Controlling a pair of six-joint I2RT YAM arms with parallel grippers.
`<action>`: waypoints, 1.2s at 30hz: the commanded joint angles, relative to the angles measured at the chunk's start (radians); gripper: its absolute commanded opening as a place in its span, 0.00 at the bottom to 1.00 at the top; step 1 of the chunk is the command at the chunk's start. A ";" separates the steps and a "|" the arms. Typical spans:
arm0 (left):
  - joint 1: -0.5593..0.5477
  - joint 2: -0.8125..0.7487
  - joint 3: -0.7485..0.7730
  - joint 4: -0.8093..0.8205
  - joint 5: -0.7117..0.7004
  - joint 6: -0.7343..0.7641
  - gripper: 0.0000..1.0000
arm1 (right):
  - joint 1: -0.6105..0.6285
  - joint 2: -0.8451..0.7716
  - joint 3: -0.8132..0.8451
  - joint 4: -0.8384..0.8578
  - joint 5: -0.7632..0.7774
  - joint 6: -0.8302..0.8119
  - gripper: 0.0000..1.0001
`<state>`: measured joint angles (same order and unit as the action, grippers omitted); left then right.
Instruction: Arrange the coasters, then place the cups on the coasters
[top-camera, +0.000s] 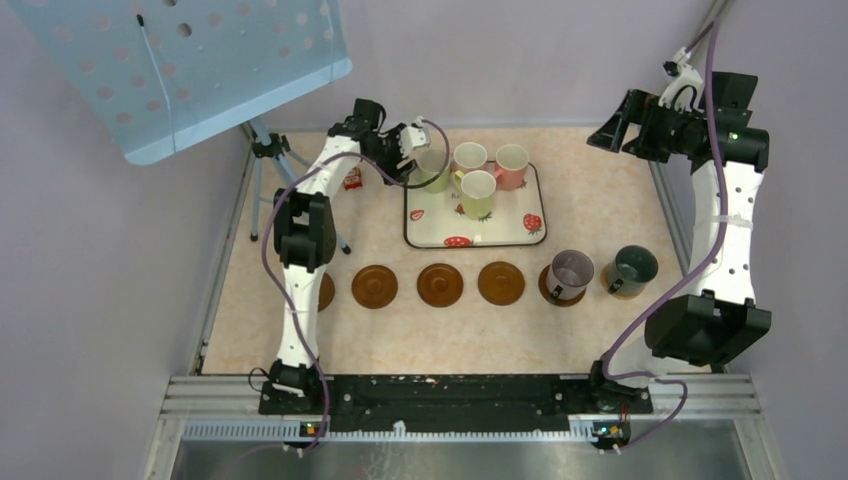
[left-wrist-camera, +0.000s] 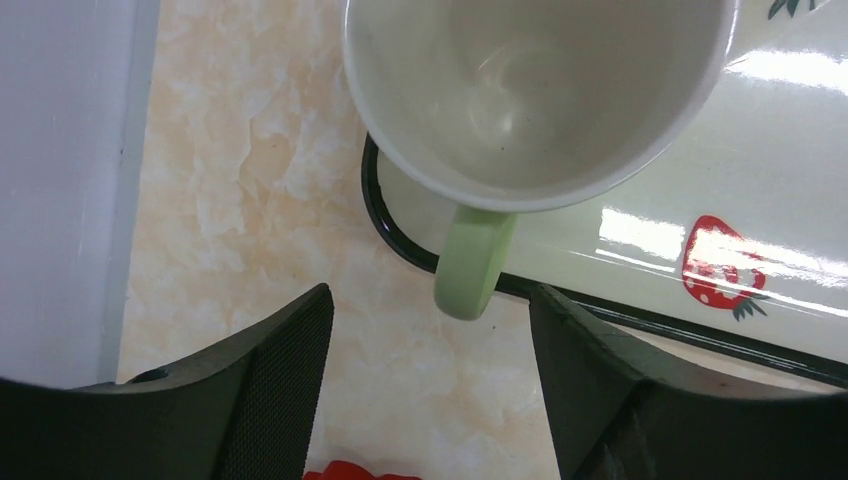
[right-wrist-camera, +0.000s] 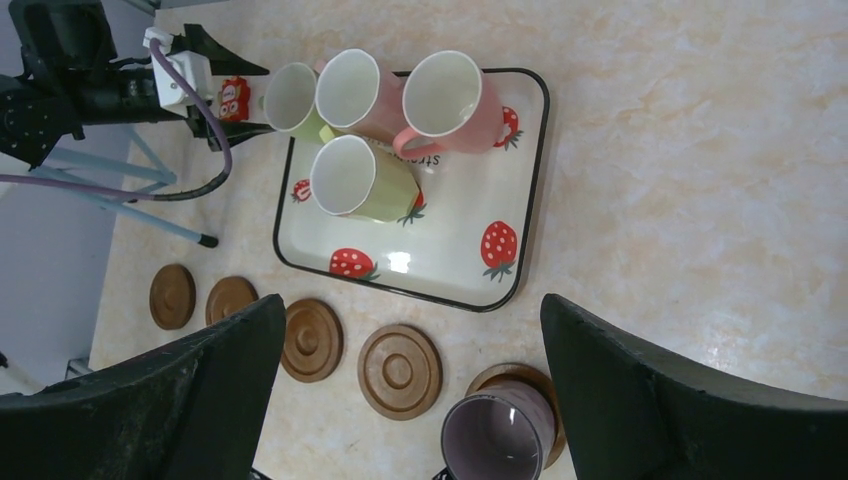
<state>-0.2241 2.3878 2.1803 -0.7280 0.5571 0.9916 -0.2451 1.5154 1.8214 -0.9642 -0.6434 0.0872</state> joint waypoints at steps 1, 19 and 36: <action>-0.026 0.008 0.043 0.004 0.039 0.056 0.73 | -0.011 0.000 0.015 0.040 0.007 -0.017 0.97; -0.052 -0.051 -0.047 0.026 0.040 -0.069 0.37 | -0.011 -0.008 0.013 0.036 0.014 -0.026 0.97; -0.054 -0.413 -0.340 0.222 -0.059 -0.640 0.00 | -0.011 -0.034 0.059 -0.003 0.016 -0.005 0.97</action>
<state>-0.2775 2.2124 1.9083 -0.6384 0.4957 0.5598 -0.2451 1.5154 1.8217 -0.9672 -0.6285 0.0719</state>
